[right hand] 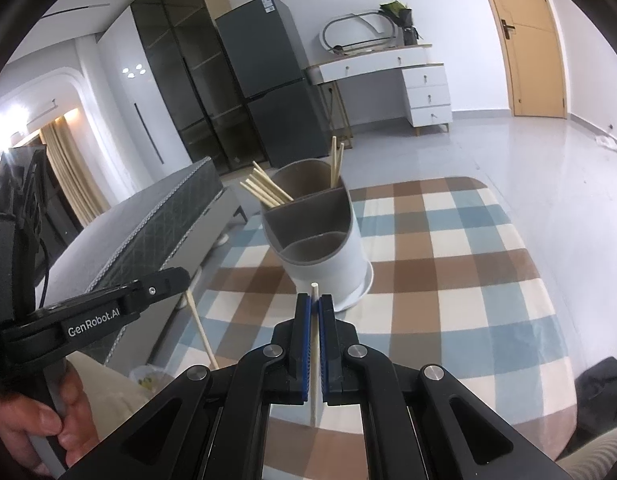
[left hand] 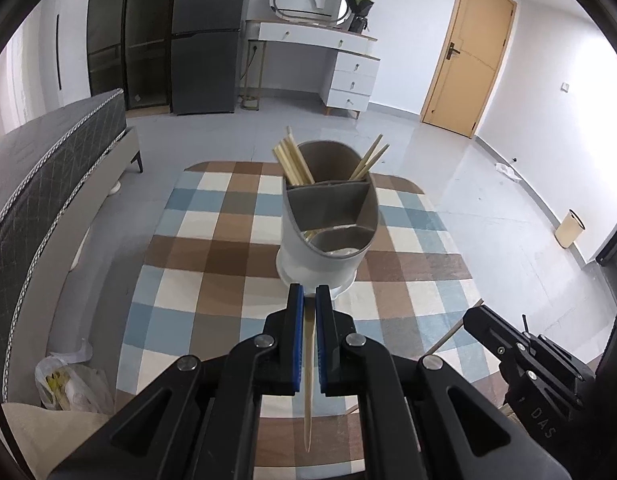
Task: Organize utensils
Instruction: 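Lift both held chopsticks and carry them over the utensil holder, then open both grippers to drop the chopsticks into the holder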
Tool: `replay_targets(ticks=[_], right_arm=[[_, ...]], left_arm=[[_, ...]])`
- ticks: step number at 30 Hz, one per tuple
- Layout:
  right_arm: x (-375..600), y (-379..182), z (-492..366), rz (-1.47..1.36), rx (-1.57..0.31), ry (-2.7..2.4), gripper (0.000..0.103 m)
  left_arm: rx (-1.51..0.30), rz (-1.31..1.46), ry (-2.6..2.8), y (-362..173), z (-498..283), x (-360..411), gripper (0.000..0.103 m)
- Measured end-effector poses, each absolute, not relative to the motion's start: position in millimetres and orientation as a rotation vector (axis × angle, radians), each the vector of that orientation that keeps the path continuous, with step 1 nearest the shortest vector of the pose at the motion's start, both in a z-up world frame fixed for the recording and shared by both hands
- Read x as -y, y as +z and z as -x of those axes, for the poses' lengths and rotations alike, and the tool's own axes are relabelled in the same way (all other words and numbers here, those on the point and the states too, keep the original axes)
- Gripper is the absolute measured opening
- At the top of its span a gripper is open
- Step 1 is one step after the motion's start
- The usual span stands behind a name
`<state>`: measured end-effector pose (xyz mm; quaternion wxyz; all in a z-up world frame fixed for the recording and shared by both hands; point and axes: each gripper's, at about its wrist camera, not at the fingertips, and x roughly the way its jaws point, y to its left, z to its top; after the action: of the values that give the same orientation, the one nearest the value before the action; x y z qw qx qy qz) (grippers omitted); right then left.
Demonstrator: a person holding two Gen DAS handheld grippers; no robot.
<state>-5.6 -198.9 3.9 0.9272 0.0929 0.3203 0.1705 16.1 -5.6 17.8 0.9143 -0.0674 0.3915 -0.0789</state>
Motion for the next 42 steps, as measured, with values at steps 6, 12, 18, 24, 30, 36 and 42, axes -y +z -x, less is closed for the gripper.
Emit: replay_targets(ticks=[6, 12, 18, 24, 30, 36, 42], right_arm=[[206.1, 16.3, 6.5, -0.191, -0.625, 0.348, 0.003], [215.2, 40.9, -3.2, -0.174, -0.577, 0.352, 0.003], [219.5, 75.2, -22.1, -0.129, -0.520, 0.357, 0.003], [213.7, 115.2, -50.2, -0.071, -0.448, 0.385, 0.003], [195.9, 144.1, -88.9, -0.022, -0.397, 0.417, 0.003], [164.0, 155.0, -127.0, 0.050, -0.366, 0.467, 0.003], [136.4, 144.9, -152.9, 0.121, -0.365, 0.508, 0.003]], left_arm=[[-0.784, 0.155, -0.197, 35.5, -21.8, 11.7, 0.001], [-0.734, 0.188, -0.229, 62.4, -35.4, 14.7, 0.001], [-0.692, 0.242, -0.244, 87.9, -59.1, 8.4, 0.001], [-0.661, 0.307, -0.251, 112.3, -92.2, -2.3, 0.001], [-0.587, 0.384, -0.219, 129.5, -119.8, -21.2, 0.001], [-0.563, 0.438, -0.183, 125.2, -151.7, -38.7, 0.001], [-0.572, 0.539, -0.119, 97.7, -181.3, -63.3, 0.001]])
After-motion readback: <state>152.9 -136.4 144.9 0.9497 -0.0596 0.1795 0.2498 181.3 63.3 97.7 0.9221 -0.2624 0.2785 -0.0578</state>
